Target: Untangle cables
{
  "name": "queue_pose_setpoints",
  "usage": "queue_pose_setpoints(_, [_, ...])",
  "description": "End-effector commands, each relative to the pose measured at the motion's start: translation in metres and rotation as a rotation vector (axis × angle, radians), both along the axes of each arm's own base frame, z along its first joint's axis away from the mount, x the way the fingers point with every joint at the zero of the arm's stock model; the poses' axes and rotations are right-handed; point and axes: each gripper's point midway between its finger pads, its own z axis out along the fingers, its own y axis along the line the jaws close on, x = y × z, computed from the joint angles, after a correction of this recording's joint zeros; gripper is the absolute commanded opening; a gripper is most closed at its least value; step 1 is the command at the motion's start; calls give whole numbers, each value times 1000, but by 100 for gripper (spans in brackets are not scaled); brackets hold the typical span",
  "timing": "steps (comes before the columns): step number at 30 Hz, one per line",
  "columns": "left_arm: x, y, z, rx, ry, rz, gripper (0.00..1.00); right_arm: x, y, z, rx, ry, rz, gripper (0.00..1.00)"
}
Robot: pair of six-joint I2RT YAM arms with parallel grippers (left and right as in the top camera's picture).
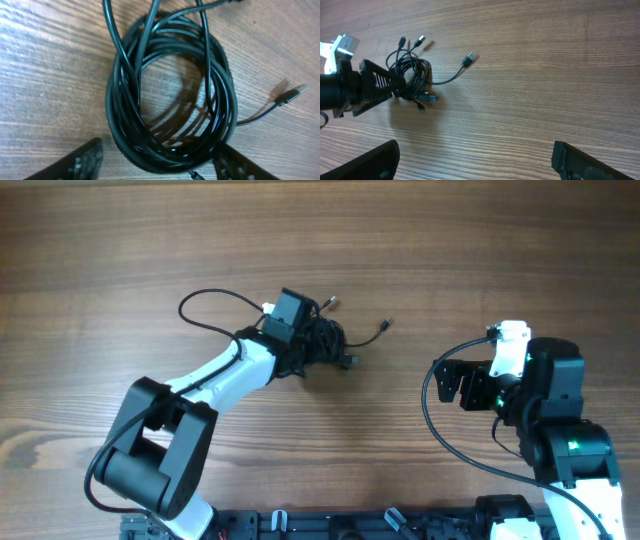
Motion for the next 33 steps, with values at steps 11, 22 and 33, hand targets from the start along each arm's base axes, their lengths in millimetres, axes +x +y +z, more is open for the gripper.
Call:
queue_pose_setpoints(11, [-17, 6, 29, 166, -101, -227, 4, 13, 4, 5, 80, 13, -53, 100])
queue_pose_setpoints(22, [-42, 18, 58, 194, -100, -308, 63, 37, 58, -36, 308, 196, 133, 99])
queue_pose_setpoints(33, [-42, 0, 3, 21, 162, 67, 68, 39, 54, -42, 288, 206, 114, 99])
